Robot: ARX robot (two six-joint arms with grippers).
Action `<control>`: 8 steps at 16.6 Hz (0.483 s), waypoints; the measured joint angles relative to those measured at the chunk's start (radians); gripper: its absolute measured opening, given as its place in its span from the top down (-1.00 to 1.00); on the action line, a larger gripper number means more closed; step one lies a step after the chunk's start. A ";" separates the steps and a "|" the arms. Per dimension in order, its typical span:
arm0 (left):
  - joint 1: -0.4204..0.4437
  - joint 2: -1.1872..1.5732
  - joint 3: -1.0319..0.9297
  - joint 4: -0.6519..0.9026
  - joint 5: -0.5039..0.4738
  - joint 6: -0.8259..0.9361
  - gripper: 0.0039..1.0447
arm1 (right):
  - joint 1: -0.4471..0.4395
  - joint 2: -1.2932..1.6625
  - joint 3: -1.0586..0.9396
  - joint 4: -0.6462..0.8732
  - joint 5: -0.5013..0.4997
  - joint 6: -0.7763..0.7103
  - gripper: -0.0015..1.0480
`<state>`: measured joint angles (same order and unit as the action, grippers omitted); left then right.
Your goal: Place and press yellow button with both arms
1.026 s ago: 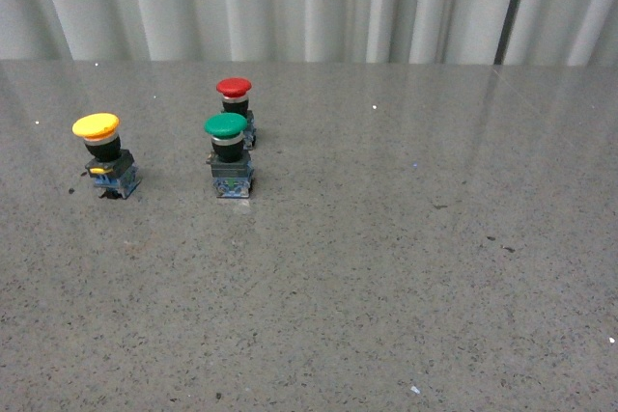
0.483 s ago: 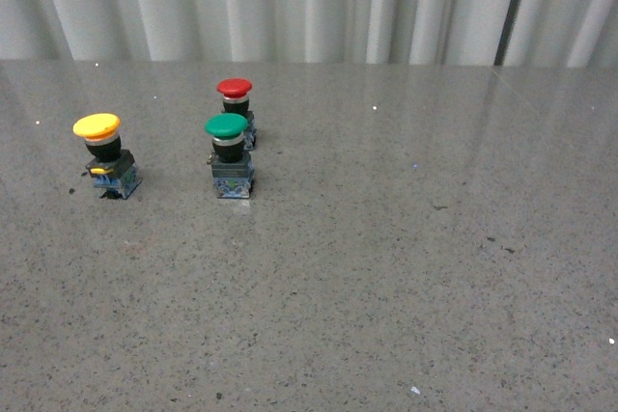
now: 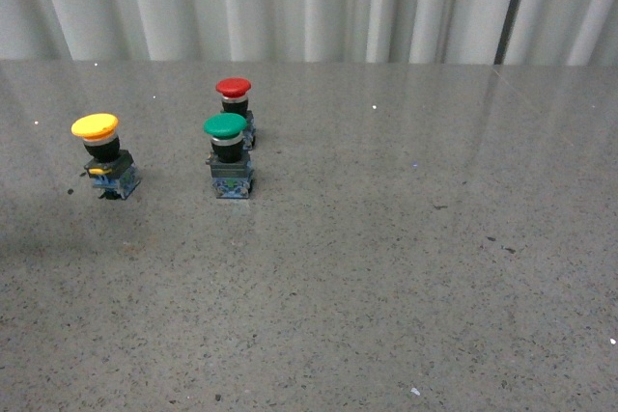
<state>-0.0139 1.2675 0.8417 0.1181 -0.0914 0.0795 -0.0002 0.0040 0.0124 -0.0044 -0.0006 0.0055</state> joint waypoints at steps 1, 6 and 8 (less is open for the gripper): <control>-0.017 0.089 0.059 -0.009 0.022 0.001 -0.88 | 0.000 0.000 0.000 0.000 0.000 0.000 -0.87; -0.071 0.402 0.177 -0.035 0.095 -0.008 -0.88 | 0.000 0.000 0.000 0.000 0.000 0.000 -0.87; -0.071 0.425 0.179 -0.021 0.097 -0.019 -0.88 | 0.000 0.000 0.000 0.000 0.000 0.000 -0.87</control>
<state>-0.0845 1.6928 1.0210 0.0967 0.0051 0.0601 -0.0002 0.0040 0.0124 -0.0044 -0.0006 0.0055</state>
